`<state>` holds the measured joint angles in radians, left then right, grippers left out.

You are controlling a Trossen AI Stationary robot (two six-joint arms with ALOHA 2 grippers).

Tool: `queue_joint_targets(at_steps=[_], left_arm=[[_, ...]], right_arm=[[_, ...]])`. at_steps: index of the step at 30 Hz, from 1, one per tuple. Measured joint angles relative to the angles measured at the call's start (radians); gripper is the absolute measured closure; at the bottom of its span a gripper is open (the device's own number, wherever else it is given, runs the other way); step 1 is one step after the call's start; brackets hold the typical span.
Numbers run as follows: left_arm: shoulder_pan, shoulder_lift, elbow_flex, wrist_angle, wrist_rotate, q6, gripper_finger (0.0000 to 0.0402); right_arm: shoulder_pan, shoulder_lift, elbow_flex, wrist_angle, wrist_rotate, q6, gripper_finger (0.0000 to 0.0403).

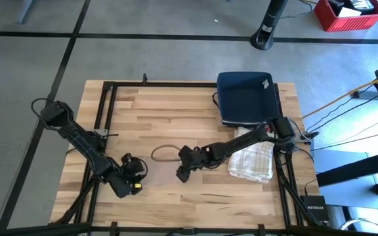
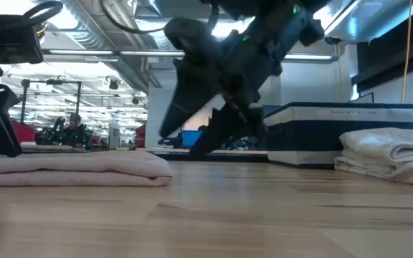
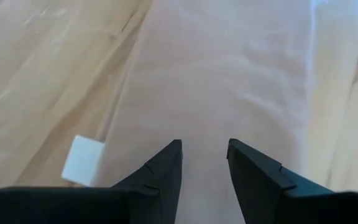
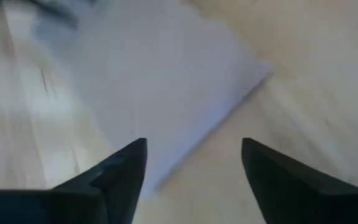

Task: Fold towel
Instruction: Stack the light brown towel on the white plaid towel

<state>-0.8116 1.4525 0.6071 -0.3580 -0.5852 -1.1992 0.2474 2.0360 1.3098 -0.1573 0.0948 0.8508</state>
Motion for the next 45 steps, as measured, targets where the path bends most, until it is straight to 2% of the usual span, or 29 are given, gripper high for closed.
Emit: queue_joint_targets(at_steps=[4, 9, 20, 30, 33, 37, 39, 45], left_arm=[[0.0, 0.0, 0.0, 0.037, -0.01, 0.034, 0.0279], [0.0, 0.0, -0.002, 0.058, -0.029, 0.061, 0.0279], [0.0, 0.0, -0.011, 0.06, -0.037, 0.056, 0.0279], [0.001, 0.029, -0.012, 0.073, -0.042, 0.053, 0.0279], [0.001, 0.057, -0.012, 0.104, -0.034, 0.063, 0.0279], [0.008, 0.089, -0.012, 0.163, -0.028, 0.11, 0.0279], [0.011, 0.108, -0.012, 0.174, -0.027, 0.12, 0.0279], [0.025, 0.151, -0.008, 0.199, -0.029, 0.116, 0.0279]], right_arm=[[-0.027, 0.008, -0.067, 0.099, 0.01, 0.123, 0.0115], [-0.039, 0.065, -0.085, 0.231, -0.054, 0.208, 0.0115], [-0.038, 0.166, -0.045, 0.354, -0.123, 0.247, 0.0181], [-0.025, 0.18, -0.043, 0.392, -0.115, 0.234, 0.0262], [-0.025, 0.18, -0.043, 0.388, -0.174, 0.235, 0.0272], [-0.018, 0.179, -0.043, 0.398, -0.219, 0.246, 0.0258], [-0.016, 0.179, -0.039, 0.393, -0.223, 0.245, 0.0236], [-0.02, 0.182, 0.004, 0.288, -0.327, 0.305, 0.0161]])
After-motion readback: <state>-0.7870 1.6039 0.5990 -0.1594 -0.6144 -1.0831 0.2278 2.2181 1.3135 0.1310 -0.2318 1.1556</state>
